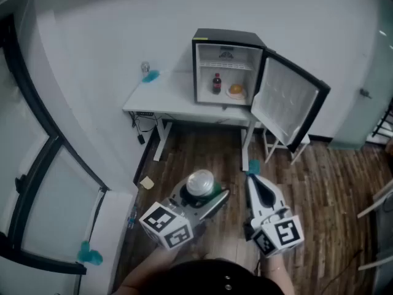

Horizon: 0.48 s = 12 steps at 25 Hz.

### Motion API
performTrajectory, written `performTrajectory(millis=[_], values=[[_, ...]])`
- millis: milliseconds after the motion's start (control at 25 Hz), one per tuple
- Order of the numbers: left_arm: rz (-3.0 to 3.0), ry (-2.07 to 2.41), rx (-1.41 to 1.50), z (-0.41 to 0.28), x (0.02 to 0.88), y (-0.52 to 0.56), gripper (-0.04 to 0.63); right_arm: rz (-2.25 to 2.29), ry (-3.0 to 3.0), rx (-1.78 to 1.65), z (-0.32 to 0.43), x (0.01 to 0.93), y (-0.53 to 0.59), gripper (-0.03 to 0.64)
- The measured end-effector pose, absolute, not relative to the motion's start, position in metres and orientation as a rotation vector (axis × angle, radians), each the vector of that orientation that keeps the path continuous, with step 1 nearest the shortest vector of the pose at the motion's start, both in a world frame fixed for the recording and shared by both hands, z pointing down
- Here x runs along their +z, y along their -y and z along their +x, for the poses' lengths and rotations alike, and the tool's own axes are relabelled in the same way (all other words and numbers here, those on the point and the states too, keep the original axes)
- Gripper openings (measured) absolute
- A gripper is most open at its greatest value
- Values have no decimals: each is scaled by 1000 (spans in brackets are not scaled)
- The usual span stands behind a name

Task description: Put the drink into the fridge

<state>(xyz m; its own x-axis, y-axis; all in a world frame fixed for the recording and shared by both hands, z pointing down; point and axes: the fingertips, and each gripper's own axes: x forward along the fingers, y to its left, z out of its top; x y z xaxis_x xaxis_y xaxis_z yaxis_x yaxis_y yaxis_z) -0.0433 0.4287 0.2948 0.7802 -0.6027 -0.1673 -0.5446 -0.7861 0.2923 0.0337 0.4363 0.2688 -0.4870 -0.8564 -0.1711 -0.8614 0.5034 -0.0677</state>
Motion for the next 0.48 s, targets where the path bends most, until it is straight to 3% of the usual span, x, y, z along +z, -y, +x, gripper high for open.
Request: performTrajectory(millis=[480], values=[[2736, 864, -392, -46, 293, -417, 346, -1489, -2578, -33, 27, 285, -421, 8]])
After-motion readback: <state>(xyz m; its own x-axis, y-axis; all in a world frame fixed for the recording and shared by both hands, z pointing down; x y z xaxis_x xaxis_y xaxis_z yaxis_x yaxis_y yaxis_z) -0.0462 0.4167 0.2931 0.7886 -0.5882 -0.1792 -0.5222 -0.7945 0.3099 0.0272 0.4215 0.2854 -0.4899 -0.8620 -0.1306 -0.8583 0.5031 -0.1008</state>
